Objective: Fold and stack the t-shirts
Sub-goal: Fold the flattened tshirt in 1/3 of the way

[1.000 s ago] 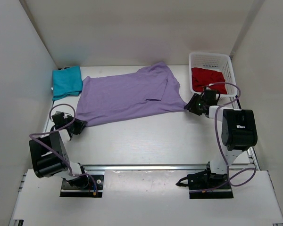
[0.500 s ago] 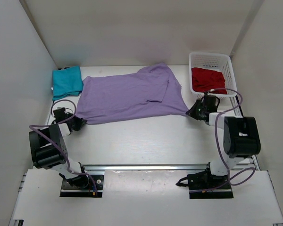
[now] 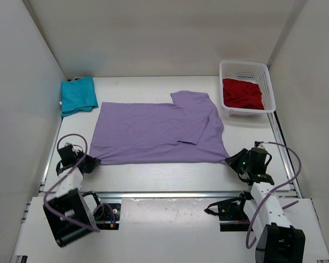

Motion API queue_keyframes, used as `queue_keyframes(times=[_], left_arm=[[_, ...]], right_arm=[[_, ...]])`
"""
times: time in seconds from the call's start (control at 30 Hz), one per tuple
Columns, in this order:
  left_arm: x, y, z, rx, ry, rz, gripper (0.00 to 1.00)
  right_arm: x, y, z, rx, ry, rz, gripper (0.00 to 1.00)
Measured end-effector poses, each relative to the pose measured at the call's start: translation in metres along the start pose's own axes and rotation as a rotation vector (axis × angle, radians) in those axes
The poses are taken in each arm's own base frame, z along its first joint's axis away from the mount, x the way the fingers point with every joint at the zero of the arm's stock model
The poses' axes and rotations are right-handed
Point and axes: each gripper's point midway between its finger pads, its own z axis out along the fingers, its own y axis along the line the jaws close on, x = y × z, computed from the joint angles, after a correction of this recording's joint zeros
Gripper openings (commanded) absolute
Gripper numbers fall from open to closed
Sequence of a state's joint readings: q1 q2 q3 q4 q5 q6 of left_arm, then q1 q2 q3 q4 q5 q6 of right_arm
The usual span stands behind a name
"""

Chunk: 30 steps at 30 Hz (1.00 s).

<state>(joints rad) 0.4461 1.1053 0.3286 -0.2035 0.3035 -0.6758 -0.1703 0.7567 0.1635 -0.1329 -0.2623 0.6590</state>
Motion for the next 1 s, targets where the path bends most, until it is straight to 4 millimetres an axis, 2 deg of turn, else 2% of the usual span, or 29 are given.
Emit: queue_keyframes(times=[0.03, 0.07, 0.1, 0.17, 0.2, 0.27, 0.33, 0.4, 0.43, 0.47, 0.53, 0.57, 0.67, 0.73, 0.87, 1.0], left_arm=[[0.005, 0.003, -0.006, 0.004, -0.005, 0.006, 0.39], [0.007, 0.006, -0.01, 0.007, -0.017, 0.017, 0.54], [0.008, 0.008, -0.014, 0.014, -0.027, 0.017, 0.64], [0.005, 0.003, -0.021, 0.038, -0.057, 0.029, 0.7], [0.004, 0.001, -0.023, 0.045, -0.062, 0.031, 0.71], [0.003, -0.004, -0.027, 0.047, -0.049, 0.034, 0.71], [-0.003, -0.015, -0.031, 0.059, -0.045, 0.05, 0.7], [-0.012, -0.035, -0.035, 0.098, -0.061, 0.086, 0.63], [-0.015, -0.047, -0.036, 0.124, -0.073, 0.116, 0.62], [-0.014, -0.06, -0.037, 0.159, -0.081, 0.156, 0.56], [0.003, -0.085, -0.036, 0.22, -0.066, 0.238, 0.47], [0.016, -0.096, -0.036, 0.249, -0.048, 0.287, 0.45], [0.067, -0.126, -0.035, 0.337, 0.033, 0.447, 0.44], [0.09, -0.132, -0.031, 0.355, 0.079, 0.499, 0.43], [0.105, -0.134, -0.015, 0.352, 0.115, 0.507, 0.43], [0.116, -0.136, -0.009, 0.373, 0.123, 0.503, 0.43]], right_arm=[[0.003, 0.001, -0.002, -0.005, 0.006, -0.006, 0.13], [0.006, 0.002, -0.004, -0.003, 0.014, -0.008, 0.21], [0.009, 0.002, -0.006, 0.0, 0.022, -0.016, 0.29], [0.014, 0.001, -0.01, 0.017, 0.044, -0.031, 0.39], [0.013, 0.002, -0.012, 0.023, 0.049, -0.035, 0.41], [0.004, 0.01, -0.018, 0.031, 0.048, -0.056, 0.47], [-0.015, 0.027, -0.025, 0.007, 0.012, -0.085, 0.47], [-0.036, 0.05, -0.03, -0.047, -0.034, -0.125, 0.38], [-0.043, 0.062, -0.031, -0.077, -0.049, -0.142, 0.24], [-0.045, 0.074, -0.029, -0.107, -0.048, -0.167, 0.16], [-0.034, 0.096, -0.024, -0.158, -0.017, -0.24, 0.06], [-0.021, 0.106, -0.019, -0.173, 0.024, -0.288, 0.04], [0.017, 0.131, 0.0, -0.198, 0.153, -0.419, 0.05], [0.03, 0.134, 0.018, -0.18, 0.21, -0.457, 0.07], [0.04, 0.131, 0.05, -0.14, 0.258, -0.488, 0.21], [0.046, 0.131, 0.071, -0.135, 0.285, -0.496, 0.28]])
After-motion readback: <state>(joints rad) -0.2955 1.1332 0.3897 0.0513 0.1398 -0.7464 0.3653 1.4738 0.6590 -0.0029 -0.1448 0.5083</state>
